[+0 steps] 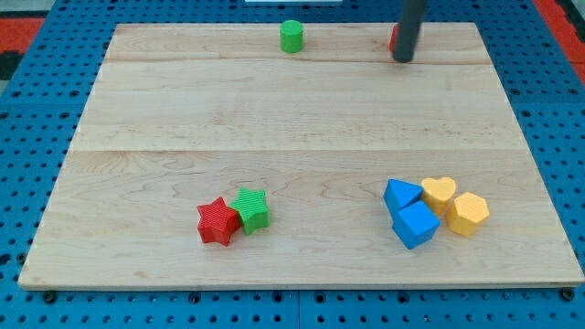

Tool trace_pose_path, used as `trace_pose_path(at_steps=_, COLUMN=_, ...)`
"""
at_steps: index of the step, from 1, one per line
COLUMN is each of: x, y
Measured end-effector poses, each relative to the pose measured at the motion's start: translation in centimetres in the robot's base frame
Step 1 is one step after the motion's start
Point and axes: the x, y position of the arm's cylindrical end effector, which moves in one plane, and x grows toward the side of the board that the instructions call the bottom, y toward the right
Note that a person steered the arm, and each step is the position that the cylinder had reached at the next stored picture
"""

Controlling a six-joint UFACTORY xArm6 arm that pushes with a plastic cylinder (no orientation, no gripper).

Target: Move the red circle into the green star and red star

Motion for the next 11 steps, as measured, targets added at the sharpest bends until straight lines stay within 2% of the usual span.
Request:
trace_pose_path(at_steps=1, x=-3.1, y=7.0)
trace_pose_path(at_steps=2, x=-5.6, y=5.5)
trace_pose_path(at_steps=3, x=-3.5, y=-5.0)
trace_pose_path(at_steps=4, x=-2.7, y=-10.3)
trace_pose_path(at_steps=5, x=-5.3, y=-10.5)
trace_pose_path(at_steps=6, x=-2.8, y=-13.9)
trace_pose_path(at_steps=7, x=4.5, y=-16.9)
trace_pose_path(at_steps=8, x=7.9, y=-21.0)
trace_pose_path(at_steps=9, x=3.5, y=-20.3)
trace_pose_path(at_steps=11, x=15.7, y=-25.7)
